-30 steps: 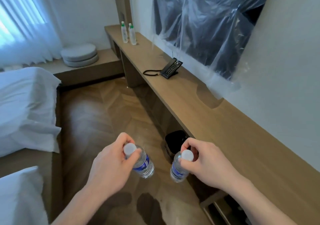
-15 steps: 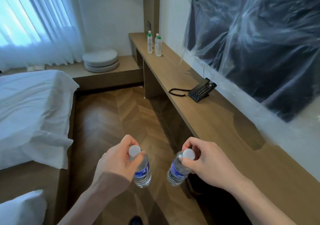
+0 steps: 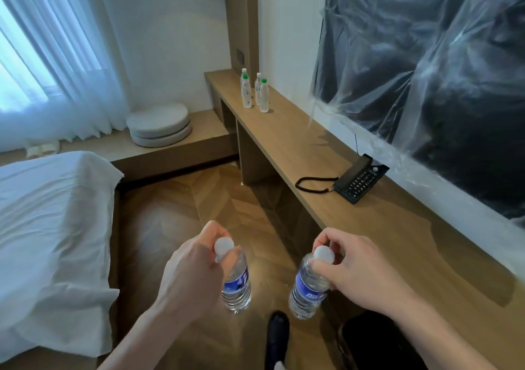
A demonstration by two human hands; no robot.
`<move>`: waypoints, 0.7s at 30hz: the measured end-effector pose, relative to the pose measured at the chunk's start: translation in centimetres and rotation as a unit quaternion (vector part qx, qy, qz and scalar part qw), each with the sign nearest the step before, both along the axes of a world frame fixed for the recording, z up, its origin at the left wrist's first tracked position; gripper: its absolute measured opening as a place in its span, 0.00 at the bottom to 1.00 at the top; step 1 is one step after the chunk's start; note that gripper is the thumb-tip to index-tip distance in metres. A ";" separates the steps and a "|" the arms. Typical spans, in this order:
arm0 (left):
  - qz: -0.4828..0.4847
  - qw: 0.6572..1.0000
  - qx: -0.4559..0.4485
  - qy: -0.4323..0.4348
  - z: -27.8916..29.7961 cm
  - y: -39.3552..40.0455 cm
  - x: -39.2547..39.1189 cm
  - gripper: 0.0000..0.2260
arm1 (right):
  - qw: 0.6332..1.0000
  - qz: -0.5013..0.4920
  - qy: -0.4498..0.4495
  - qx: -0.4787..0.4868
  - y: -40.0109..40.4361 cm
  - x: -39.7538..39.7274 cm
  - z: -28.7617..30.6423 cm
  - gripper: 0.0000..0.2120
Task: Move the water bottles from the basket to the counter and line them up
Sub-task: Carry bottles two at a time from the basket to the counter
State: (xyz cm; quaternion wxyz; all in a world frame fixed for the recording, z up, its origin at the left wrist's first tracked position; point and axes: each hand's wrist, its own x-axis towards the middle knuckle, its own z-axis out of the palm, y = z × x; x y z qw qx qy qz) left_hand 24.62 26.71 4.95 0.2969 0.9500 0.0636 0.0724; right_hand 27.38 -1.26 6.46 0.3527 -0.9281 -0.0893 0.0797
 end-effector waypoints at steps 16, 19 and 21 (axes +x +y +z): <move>0.087 0.994 -0.060 -0.037 0.2 8.3 28.9 0.09 | 0.997 0.083 -0.002 0.004 8.9 33.5 -0.2 0.09; 0.108 0.991 -0.066 -0.042 0.6 10.3 33.5 0.08 | 0.996 0.087 -0.010 0.014 10.9 38.7 0.0 0.08; 0.108 0.991 -0.067 -0.047 0.6 11.8 36.5 0.08 | 0.996 0.089 -0.010 0.020 12.2 41.7 0.1 0.07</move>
